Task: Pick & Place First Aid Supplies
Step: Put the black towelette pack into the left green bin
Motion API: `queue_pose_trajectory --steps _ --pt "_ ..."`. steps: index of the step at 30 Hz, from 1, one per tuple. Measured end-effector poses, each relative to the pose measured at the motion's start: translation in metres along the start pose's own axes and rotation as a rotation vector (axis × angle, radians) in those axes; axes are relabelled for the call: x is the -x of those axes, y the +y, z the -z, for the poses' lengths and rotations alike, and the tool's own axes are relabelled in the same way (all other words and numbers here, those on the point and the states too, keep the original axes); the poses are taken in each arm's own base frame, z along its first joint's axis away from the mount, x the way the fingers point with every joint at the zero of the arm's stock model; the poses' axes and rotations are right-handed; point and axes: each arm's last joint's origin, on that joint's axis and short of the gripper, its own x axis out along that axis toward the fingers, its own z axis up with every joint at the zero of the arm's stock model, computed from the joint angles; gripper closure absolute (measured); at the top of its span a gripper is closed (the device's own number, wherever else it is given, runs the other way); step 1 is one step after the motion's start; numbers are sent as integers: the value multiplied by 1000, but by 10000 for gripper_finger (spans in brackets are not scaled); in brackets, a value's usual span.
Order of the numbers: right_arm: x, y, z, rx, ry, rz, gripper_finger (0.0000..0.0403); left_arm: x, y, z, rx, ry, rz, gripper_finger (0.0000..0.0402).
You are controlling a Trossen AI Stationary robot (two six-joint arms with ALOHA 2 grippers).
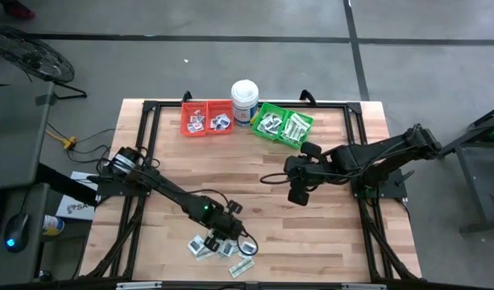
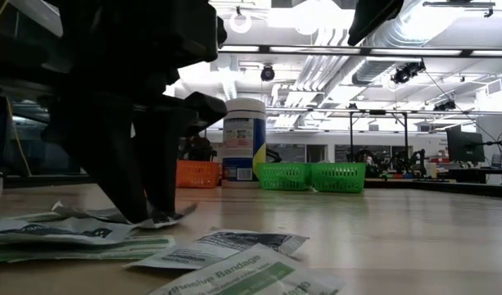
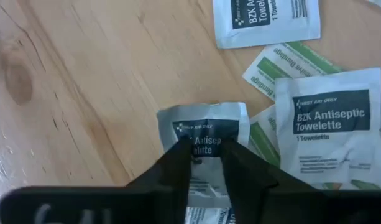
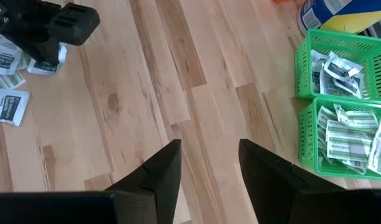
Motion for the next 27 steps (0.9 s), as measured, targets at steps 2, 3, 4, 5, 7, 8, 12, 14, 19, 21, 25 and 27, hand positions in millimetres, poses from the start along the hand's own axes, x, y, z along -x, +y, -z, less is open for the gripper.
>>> queue_pose_trajectory --steps 2,3,4,5,7,8,12,14,19,21,25,27 --pt "0 0 0 1 0 0 249 0 0 0 11 5 -3 341" --pt "0 0 0 2 0 0 249 1 0 0 11 4 -6 354" --pt "0 0 0 3 0 0 249 3 0 0 11 -1 -9 367" --pt "0 0 0 3 0 0 249 3 0 0 12 -3 -10 380" --pt "0 0 0 4 -2 4 249 5 1 0 14 -8 -12 395" --pt "0 0 0 6 -2 4 249 6 1 -1 19 -12 -12 395" --pt "0 0 0 7 -2 4 249 9 1 -6 39 -21 -13 396" --pt "0 0 0 6 -2 3 249 13 2 -11 39 -15 -13 399" --pt "0 0 0 15 0 4 249 25 5 -24 14 29 -69 400" --pt "0 0 0 27 2 5 249 34 6 -34 10 19 -81 401" --pt "0 0 0 33 2 5 249 48 8 -47 8 0 -83 401" --pt "0 0 0 34 2 5 249 55 9 -53 19 -11 -99 401"
